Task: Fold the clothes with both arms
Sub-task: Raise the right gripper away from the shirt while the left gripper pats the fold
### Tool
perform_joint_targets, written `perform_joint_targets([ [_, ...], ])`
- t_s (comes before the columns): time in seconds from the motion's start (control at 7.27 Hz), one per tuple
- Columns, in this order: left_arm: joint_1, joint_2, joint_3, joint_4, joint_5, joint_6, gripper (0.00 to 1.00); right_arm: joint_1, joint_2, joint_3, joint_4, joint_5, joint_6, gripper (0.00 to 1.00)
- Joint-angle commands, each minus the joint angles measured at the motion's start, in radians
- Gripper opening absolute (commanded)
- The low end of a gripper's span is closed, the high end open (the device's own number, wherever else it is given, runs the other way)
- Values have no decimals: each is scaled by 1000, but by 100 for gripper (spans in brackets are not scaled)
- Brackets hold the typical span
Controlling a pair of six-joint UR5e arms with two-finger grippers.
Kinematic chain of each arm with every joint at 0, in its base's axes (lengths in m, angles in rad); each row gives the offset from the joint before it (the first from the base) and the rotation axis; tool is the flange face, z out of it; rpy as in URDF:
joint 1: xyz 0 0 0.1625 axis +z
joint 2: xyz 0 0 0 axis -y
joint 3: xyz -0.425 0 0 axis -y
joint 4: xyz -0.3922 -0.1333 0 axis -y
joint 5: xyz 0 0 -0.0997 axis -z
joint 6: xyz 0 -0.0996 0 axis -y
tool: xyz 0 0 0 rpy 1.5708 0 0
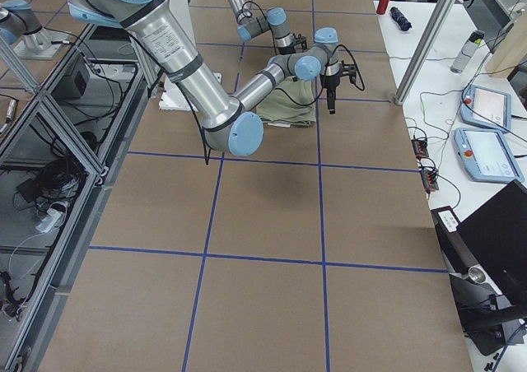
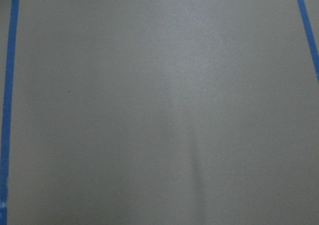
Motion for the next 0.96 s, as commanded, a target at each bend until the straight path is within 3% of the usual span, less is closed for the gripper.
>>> perform_joint_targets([
  [0.0, -31, -31, 64, 2, 32, 2, 100, 1, -1, 2, 1, 3, -1, 100],
  [0.55, -131, -31, 161, 0, 38, 61, 100, 1, -18, 20, 1, 4, -3, 100],
  [0.83, -173, -31, 104, 10, 8, 148, 100, 13, -36, 52, -3, 18, -32, 100],
])
